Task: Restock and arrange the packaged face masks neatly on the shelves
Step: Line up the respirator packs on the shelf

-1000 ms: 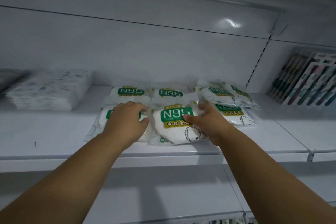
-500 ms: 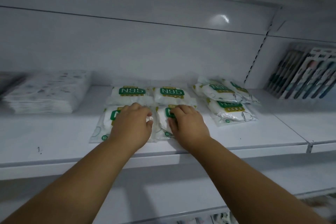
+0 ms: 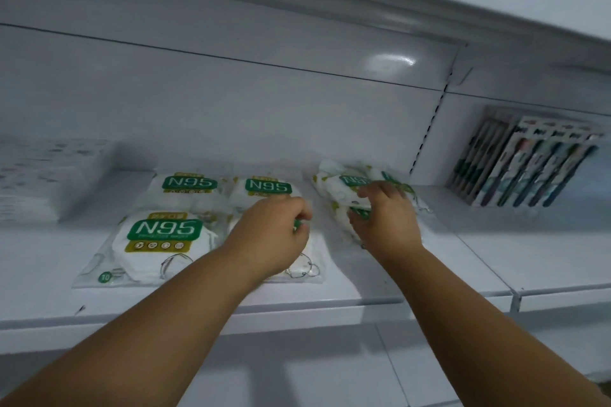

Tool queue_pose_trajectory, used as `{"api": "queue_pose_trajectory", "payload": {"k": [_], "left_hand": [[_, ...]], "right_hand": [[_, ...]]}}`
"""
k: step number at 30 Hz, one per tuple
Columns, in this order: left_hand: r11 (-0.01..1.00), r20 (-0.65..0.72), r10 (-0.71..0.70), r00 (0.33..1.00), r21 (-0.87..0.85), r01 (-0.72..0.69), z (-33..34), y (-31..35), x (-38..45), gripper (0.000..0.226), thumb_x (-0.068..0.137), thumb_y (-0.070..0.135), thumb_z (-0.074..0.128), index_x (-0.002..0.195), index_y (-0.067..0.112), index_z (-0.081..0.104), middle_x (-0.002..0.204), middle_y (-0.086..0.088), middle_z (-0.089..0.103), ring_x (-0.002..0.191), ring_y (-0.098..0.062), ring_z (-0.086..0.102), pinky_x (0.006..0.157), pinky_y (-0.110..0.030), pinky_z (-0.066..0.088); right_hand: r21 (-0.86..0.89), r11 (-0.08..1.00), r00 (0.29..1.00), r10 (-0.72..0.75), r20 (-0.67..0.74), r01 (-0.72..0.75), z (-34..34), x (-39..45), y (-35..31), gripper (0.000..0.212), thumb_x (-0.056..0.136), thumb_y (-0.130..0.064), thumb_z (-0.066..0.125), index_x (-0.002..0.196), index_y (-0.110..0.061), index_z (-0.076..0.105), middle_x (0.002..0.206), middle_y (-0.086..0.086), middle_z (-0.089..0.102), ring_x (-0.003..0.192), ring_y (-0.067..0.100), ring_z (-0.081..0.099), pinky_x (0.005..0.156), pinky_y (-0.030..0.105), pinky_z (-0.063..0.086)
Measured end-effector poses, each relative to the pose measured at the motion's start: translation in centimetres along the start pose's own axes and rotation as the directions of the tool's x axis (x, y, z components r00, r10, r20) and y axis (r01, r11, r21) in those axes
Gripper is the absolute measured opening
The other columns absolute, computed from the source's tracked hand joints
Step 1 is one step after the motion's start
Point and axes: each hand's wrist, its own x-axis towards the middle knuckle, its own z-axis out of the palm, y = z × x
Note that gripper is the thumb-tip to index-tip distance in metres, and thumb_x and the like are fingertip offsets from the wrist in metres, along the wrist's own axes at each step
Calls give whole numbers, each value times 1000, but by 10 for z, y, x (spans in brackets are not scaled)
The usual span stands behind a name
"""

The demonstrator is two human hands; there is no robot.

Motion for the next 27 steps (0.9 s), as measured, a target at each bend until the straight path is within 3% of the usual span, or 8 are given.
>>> {"api": "queue_pose_trajectory", "payload": {"k": [3, 8, 11, 14, 16, 20, 23, 27], "left_hand": [[906, 58, -229, 972, -351, 234, 16, 27, 23, 14, 94, 23, 62, 107, 27, 69, 105, 12, 66, 97, -9, 63, 82, -26, 50], [-4, 436, -533, 725, -858, 513, 36, 64, 70, 15, 96, 23, 64, 94, 9, 59, 97, -14, 59, 86, -29, 61, 71, -39, 55], [-199, 542, -474, 694, -834, 515, 46, 75, 84, 36, 94, 34, 67, 107, 2, 58, 98, -19, 63, 79, -33, 66, 66, -44, 59], [-174, 489, -519, 701, -863, 474, 56, 85, 84, 14, 98, 14, 60, 97, 0, 64, 78, -18, 70, 56, -28, 69, 49, -35, 57], [-60, 391, -578, 716, -896, 440, 63, 83, 81, 11, 98, 3, 56, 101, 2, 66, 87, -18, 73, 73, -30, 72, 61, -40, 60], [18, 264, -572, 776, -943, 333, 53, 70, 62, 24, 94, -3, 57, 115, 7, 62, 100, -13, 77, 89, -29, 74, 69, -44, 61], [43, 239, -526, 817, -951, 306, 40, 59, 41, 40, 85, -5, 61, 123, 8, 61, 111, -14, 75, 100, -32, 73, 79, -45, 62], [57, 198, -492, 848, -965, 258, 18, 32, 21, 58, 74, 10, 69, 131, 11, 58, 119, -14, 72, 112, -33, 67, 97, -49, 52]], "right_hand": [[-51, 992, 993, -116, 19, 117, 15, 22, 31, 44, 59, -18, 87, 99, -7, 72, 111, 17, 68, 94, 40, 67, 79, 47, 55], [42, 966, 956, -245, -162, 255, 21, 38, 45, 8, 79, -11, 57, 75, -8, 63, 80, 10, 64, 62, 33, 60, 60, 36, 46], [191, 906, 911, -326, -253, 377, 15, 27, 46, 10, 83, -15, 57, 81, -10, 65, 84, 6, 68, 71, 31, 63, 66, 36, 48], [349, 785, 858, -455, -237, 512, 15, 15, 52, 10, 86, -19, 65, 90, -14, 72, 106, 4, 72, 99, 25, 67, 85, 37, 51], [492, 755, 901, -357, -248, 434, 12, 14, 60, 16, 90, -22, 60, 93, -13, 73, 113, 5, 69, 110, 19, 61, 96, 29, 46], [656, 752, 990, 130, -54, -63, -3, 24, 63, 25, 101, -22, 49, 116, -11, 66, 121, 6, 61, 109, 20, 55, 93, 34, 46], [812, 350, 884, 214, 417, -468, -19, 32, 46, 22, 105, -36, 45, 99, -27, 64, 102, 4, 69, 86, 15, 64, 75, 33, 54], [867, 417, 960, 55, 276, -273, -17, 25, 20, 19, 103, -35, 50, 94, -26, 64, 83, -1, 70, 73, 13, 65, 63, 33, 53]]}}
